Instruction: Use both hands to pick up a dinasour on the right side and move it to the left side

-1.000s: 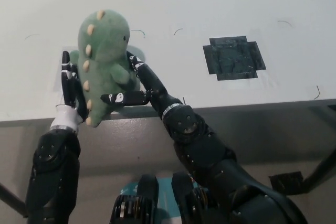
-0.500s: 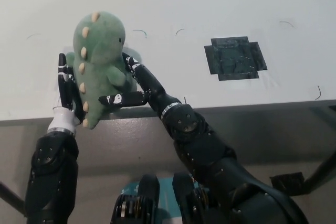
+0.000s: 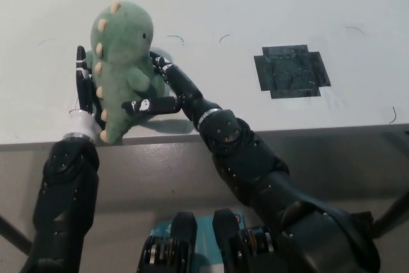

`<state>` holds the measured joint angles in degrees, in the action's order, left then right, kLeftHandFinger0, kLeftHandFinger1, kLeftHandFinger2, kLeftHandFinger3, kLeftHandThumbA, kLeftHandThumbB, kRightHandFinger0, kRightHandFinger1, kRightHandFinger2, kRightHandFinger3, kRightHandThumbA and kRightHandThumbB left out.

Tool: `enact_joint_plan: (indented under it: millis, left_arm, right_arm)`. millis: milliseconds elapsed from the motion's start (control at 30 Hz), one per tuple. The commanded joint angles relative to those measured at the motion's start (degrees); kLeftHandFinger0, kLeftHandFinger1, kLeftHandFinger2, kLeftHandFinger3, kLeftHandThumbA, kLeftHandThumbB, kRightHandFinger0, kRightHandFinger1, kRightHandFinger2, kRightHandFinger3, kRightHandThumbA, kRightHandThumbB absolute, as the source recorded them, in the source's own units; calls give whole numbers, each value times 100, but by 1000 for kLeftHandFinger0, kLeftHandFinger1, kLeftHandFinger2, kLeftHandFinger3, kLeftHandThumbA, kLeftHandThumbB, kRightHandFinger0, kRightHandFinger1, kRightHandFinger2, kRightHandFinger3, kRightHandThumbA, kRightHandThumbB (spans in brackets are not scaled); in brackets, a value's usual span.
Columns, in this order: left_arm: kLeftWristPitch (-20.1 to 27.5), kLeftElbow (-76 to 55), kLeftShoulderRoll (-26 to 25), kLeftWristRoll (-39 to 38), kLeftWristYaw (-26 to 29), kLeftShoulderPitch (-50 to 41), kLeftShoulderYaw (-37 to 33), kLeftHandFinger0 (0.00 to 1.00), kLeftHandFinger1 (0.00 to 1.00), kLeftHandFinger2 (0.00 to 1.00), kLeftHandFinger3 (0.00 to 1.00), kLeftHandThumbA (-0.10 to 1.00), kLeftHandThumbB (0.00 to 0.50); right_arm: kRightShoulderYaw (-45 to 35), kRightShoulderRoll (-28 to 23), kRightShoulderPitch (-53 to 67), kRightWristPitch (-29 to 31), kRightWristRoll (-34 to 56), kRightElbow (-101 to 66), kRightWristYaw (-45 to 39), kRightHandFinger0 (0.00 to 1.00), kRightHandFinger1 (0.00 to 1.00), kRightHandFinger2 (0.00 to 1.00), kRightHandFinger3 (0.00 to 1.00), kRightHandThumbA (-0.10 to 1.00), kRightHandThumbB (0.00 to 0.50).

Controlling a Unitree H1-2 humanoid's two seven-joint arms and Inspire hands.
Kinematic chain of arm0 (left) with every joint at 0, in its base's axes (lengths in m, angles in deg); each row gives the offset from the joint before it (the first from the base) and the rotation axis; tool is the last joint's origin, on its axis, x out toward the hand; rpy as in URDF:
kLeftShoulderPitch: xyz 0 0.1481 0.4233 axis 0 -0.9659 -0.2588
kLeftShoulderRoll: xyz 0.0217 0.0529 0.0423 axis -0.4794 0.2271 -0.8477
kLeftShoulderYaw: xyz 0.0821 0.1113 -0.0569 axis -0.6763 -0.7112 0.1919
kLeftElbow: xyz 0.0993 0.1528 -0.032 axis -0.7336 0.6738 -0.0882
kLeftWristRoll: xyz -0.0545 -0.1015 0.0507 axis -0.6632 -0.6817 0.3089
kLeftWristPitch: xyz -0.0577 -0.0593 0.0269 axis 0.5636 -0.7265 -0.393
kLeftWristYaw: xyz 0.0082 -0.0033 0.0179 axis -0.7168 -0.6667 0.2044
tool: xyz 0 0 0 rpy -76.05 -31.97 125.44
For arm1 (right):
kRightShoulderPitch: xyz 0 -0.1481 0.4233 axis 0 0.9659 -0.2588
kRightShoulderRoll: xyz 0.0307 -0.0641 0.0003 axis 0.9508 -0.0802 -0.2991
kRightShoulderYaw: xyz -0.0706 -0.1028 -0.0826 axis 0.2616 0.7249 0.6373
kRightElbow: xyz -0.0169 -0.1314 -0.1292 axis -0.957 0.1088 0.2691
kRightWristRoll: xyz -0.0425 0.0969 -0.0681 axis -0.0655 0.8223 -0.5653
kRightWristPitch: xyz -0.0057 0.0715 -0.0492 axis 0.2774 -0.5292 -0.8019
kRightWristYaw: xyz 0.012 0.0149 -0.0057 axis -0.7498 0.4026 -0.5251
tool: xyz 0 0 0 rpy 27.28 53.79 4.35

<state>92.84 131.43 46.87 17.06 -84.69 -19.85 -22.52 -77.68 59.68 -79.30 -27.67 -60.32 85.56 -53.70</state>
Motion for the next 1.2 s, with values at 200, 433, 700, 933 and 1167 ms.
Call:
enact_joint_plan:
  millis: [200,433,700,933,1167]
  left_arm:
    - [80,271,-59,67,-131,570,-155,1000,1000,1000,1000,1000,306]
    - [33,177,-90,143,-43,549,-207,1000,1000,1000,1000,1000,314]
    - [-28,-115,-250,370,243,402,-300,1000,1000,1000,1000,1000,375]
    - [-223,-750,-492,254,80,4,-200,1000,1000,1000,1000,1000,389]
    - [-439,-1388,-954,120,-250,-506,-131,1000,1000,1000,1000,1000,373]
  right_arm:
    - [12,283,-431,110,-79,63,-67,1000,1000,1000,1000,1000,64]
    - [-45,194,-483,85,-15,42,-205,1000,1000,1000,1000,1000,25]
    - [-101,5,-438,397,-91,-55,-16,1000,1000,1000,1000,1000,0]
    - [-278,-208,-334,394,53,-158,-65,1000,1000,1000,1000,1000,14]
    - [-496,-544,-319,553,120,-243,38,1000,1000,1000,1000,1000,63]
